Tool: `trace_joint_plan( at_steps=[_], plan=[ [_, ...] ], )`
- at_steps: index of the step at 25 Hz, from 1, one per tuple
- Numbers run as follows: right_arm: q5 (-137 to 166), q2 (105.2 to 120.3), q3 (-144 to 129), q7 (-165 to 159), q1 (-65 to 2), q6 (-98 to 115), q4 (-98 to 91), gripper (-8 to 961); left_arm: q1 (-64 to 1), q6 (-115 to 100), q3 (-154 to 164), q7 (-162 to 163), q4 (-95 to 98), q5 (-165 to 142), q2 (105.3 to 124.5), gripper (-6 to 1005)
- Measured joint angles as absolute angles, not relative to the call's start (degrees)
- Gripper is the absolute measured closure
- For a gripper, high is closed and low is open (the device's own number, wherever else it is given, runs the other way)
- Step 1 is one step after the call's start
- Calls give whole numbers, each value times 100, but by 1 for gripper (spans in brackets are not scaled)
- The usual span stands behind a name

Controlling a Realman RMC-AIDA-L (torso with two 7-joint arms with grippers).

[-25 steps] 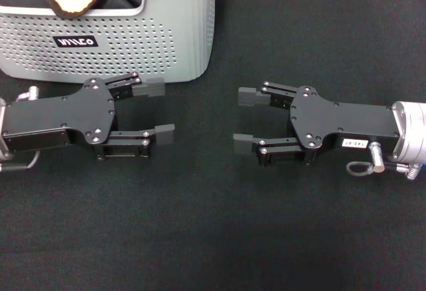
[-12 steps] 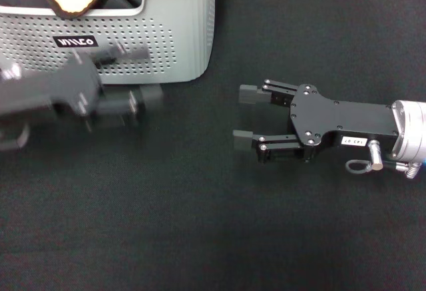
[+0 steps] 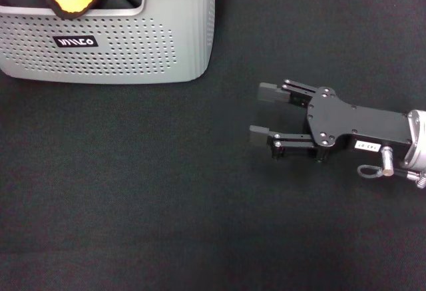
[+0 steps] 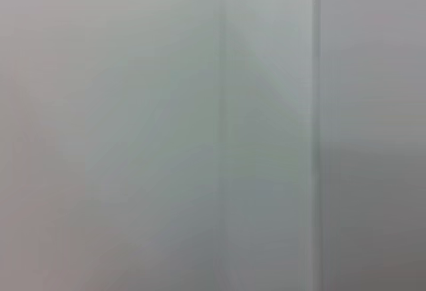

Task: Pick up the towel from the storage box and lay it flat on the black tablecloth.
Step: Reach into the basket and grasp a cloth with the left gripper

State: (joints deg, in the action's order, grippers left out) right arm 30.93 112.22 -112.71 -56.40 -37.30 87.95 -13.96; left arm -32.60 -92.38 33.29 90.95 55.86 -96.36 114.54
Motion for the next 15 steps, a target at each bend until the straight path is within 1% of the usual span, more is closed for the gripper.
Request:
trace_joint_plan(
  at_steps=[3,5,9,15],
  plan=[
    [3095,11240,-11187,-5596,-3629,8762,-1394,82,-3498,-8497,3567,9617,6344,-10288,11588,229],
    [3096,11265,-11155,-5535,-3524,8727,-1384,82,-3645,-8100,3850,9954,6638,-10716,11641,238],
    [3078,11307,-11147,-5441,-3428,8639,-1355,82,-4022,-7420,4439,10740,6810,-11496,11665,256],
    [3089,11348,-11145,-5399,-3386,8521,-1353,82,-4594,-7056,4664,11456,6429,-12406,11668,282]
  ],
)
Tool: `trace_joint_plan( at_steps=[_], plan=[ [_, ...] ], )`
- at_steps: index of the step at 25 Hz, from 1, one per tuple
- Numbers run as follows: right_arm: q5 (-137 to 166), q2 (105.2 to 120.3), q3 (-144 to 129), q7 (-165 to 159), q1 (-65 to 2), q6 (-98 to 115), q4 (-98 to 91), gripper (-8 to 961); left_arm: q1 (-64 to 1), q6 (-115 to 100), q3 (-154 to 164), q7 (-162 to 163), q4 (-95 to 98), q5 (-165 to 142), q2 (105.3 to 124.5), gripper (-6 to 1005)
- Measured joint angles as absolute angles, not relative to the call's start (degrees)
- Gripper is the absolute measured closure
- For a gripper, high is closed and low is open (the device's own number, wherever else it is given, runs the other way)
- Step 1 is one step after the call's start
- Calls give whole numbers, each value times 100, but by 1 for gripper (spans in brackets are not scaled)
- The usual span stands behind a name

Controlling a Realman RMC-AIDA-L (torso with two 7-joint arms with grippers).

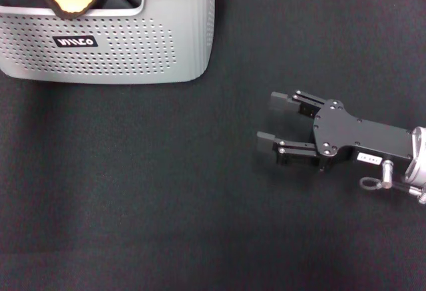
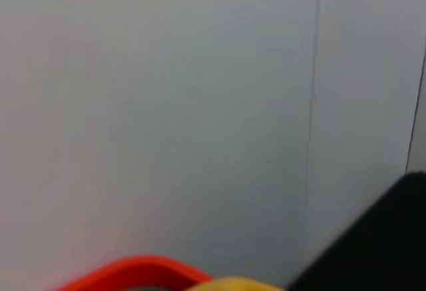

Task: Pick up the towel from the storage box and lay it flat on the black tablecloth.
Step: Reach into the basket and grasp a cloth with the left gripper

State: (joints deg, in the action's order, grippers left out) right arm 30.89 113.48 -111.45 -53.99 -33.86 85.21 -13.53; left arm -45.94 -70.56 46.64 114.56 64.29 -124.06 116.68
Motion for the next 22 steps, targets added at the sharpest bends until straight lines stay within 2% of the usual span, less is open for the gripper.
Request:
trace_joint_plan(
  at_steps=[6,22],
  plan=[
    [3094,11394,-11144,-5299,-3366,8462,-1346,83,-4781,-7030,4668,11872,6126,-12783,11644,308],
    [3094,11447,-11144,-5139,-3249,8367,-1345,83,-4737,-7097,4725,11946,6124,-12752,11697,378]
  ],
)
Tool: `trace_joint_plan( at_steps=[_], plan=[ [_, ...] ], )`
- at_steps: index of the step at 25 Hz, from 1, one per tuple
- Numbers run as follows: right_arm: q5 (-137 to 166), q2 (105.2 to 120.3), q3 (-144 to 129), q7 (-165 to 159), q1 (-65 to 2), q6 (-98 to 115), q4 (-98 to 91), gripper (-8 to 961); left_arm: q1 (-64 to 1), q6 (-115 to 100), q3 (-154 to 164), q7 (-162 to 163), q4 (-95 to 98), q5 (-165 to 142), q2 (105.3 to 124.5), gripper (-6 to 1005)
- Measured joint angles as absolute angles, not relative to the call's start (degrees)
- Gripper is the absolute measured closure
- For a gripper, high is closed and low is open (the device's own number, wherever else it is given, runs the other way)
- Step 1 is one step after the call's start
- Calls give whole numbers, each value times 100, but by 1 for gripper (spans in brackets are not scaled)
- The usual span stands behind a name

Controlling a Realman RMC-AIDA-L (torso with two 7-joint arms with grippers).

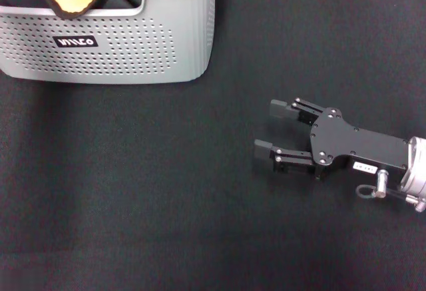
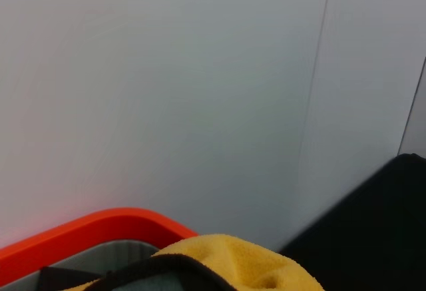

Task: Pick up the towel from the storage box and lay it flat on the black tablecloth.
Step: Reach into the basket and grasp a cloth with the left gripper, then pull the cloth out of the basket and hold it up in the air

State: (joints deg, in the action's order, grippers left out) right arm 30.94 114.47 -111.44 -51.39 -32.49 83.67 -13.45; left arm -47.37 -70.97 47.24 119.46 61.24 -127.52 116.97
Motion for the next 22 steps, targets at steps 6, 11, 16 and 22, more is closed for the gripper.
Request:
trace_joint_plan(
  at_steps=[6,11,16,22],
  plan=[
    [3088,11446,-11144,-5085,-3198,8366,-1345,83,-4742,-7137,4730,11914,6152,-12743,11698,494],
    [3076,11444,-11144,-5035,-3137,8366,-1345,83,-4730,-7219,4738,11910,6212,-12472,11661,790],
    [3069,11451,-11139,-5002,-3123,8367,-1345,84,-4456,-7233,4737,11909,6843,-12114,11682,933],
    [3078,11452,-10900,-4910,-3027,8374,-1344,84,-3883,-7563,4710,11752,8072,-10650,11688,972]
  ],
)
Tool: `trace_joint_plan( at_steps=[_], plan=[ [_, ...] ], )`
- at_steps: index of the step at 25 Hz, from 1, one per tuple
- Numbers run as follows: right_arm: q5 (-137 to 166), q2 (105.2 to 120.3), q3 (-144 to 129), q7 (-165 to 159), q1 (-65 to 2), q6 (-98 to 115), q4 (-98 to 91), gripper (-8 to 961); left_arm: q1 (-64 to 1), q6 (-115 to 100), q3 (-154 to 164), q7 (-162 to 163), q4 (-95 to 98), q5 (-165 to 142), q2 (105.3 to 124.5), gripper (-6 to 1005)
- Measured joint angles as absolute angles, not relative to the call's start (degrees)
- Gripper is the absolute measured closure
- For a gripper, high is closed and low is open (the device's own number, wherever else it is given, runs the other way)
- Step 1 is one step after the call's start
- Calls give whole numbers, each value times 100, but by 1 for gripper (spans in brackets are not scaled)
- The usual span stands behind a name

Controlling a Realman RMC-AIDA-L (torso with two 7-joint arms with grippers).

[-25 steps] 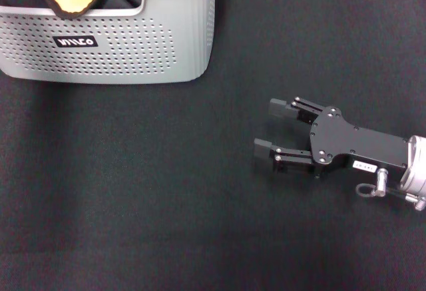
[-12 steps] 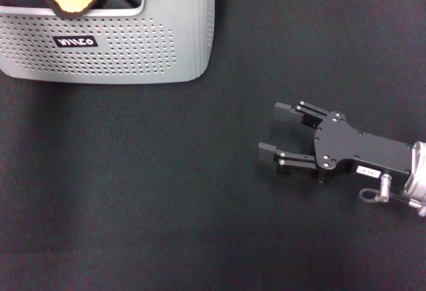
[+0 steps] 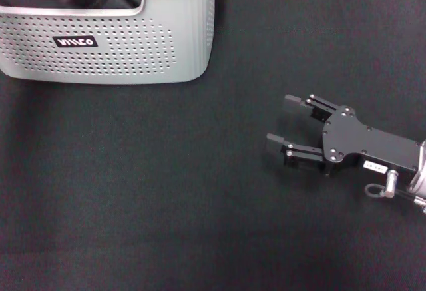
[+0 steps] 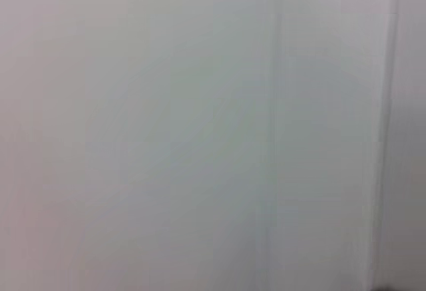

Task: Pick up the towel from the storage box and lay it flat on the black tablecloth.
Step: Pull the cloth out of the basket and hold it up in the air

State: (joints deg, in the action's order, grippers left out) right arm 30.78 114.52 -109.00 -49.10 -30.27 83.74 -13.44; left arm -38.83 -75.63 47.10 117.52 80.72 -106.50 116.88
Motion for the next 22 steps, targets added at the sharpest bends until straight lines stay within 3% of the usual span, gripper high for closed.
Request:
trace_joint_plan(
  at_steps=[2,6,12,14,20,22],
  plan=[
    [3076,11452,-10814,-4853,-2982,8403,-1344,84,-3665,-7842,4685,11534,8261,-9639,11562,973],
    [3081,11440,-10584,-4775,-2910,8464,-1344,84,-3317,-8770,4594,11252,8475,-7572,11110,975],
    [3072,11349,-10491,-4754,-2893,8682,-1344,84,-3279,-10262,4307,11566,8491,-6882,10470,977],
    [3077,11317,-10424,-4719,-2885,8824,-1344,84,-3267,-10654,4307,11647,8416,-6838,10366,978],
    [3084,11200,-10093,-4548,-2778,9233,-1345,84,-3158,-11574,4433,11569,8208,-6890,10306,978],
    [3089,11164,-9998,-4543,-2756,9327,-1342,84,-2998,-11646,4844,11397,8237,-6919,10142,978]
  ],
)
